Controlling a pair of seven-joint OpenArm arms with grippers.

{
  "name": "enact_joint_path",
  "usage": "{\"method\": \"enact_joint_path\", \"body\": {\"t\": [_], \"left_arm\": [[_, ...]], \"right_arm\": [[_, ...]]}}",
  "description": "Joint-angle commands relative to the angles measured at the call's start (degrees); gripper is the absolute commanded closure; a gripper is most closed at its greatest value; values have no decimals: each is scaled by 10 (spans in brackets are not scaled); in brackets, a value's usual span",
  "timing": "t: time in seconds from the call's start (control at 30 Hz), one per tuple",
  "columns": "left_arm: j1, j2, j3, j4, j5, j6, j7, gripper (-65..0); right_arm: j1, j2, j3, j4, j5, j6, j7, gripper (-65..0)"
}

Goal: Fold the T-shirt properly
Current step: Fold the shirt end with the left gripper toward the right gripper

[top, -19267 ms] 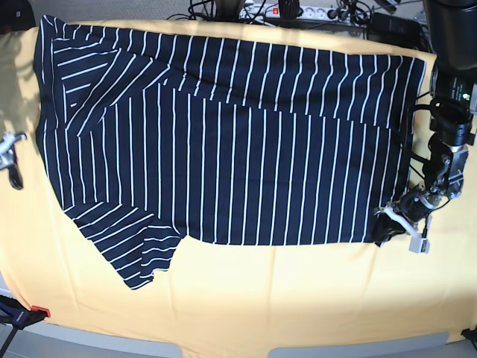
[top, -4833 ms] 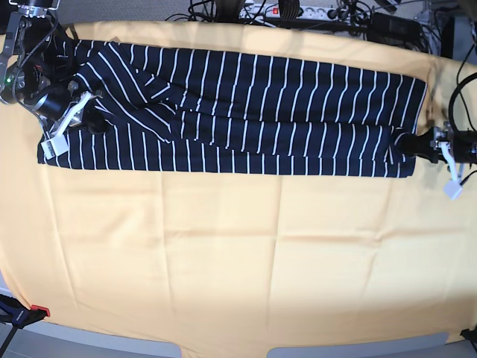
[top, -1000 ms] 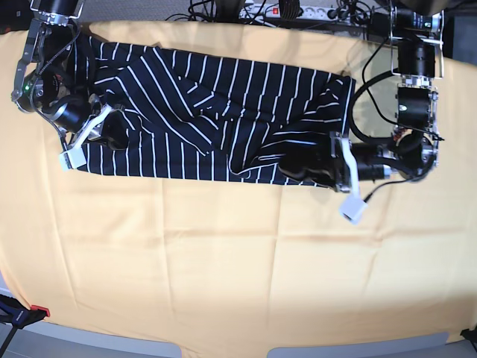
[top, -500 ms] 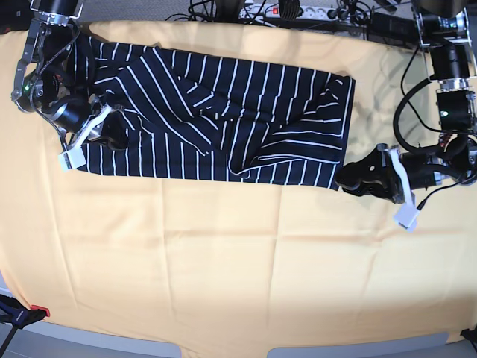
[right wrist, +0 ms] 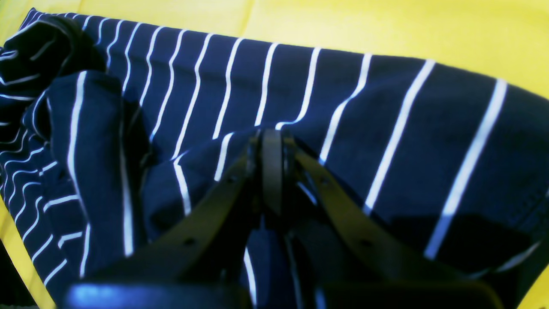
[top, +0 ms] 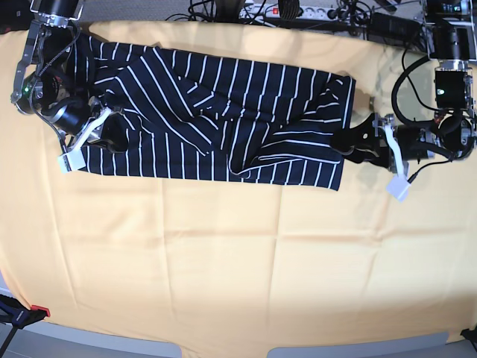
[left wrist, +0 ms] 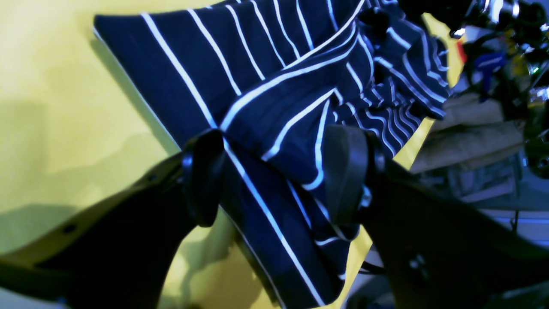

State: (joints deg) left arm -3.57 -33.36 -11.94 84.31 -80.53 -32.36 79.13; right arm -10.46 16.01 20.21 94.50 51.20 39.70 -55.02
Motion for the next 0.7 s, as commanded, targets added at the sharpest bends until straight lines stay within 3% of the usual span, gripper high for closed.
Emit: {"method": "enact_joint_path", "body": {"t": [0.0, 0.4, 0.47, 0.6, 0.67], "left_arm": [[-3, -9, -5, 8, -14, -2, -8, -384], [3, 48, -5, 8, -25, -2, -18, -368], [4, 50, -4, 8, -25, -2, -22, -283], [4, 50, -5, 8, -25, -2, -28, 0], [4, 50, -4, 8, -38, -2, -28, 0]], "right_arm": [[6, 8, 3, 10, 12, 3, 15, -19], [6, 8, 3, 10, 12, 3, 14, -19], [6, 8, 3, 10, 12, 3, 12, -19], [6, 8, 3, 10, 13, 3, 13, -19], [6, 8, 3, 10, 13, 3, 13, -19]]}}
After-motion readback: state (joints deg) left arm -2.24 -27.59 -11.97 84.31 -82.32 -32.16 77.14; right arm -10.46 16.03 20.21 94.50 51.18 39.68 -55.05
